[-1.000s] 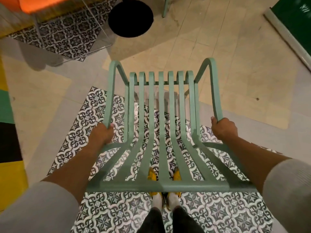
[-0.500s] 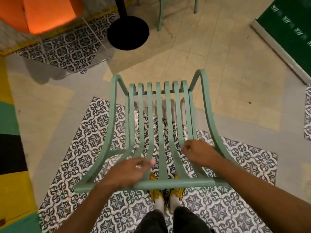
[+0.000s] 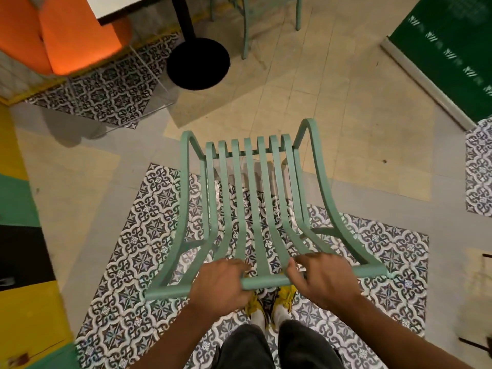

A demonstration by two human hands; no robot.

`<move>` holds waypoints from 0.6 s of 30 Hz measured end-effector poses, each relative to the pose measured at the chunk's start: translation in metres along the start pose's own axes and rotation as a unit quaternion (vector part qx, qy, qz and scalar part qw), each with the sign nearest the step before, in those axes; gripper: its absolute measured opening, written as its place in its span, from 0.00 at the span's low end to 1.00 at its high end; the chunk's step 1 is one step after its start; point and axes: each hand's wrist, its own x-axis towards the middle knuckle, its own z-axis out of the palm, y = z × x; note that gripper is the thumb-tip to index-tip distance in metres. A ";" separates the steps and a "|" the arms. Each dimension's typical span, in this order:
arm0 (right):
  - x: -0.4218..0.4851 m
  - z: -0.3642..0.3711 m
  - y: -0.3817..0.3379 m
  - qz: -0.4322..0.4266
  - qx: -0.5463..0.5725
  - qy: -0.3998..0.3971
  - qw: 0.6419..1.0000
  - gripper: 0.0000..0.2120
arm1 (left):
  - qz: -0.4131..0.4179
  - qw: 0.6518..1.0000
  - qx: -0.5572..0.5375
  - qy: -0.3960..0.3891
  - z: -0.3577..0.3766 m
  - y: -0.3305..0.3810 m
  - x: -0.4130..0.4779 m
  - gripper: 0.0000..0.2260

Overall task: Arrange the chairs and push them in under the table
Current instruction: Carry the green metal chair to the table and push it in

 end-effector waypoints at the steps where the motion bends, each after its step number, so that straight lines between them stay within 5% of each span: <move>1: 0.000 -0.001 0.002 0.002 0.010 0.001 1.000 0.33 | -0.004 1.000 0.007 0.009 -0.001 0.001 0.001 0.21; 18: 0.021 -0.020 0.018 -0.025 0.013 0.021 0.999 0.29 | -0.025 0.999 0.027 0.026 -0.019 0.010 0.020 0.22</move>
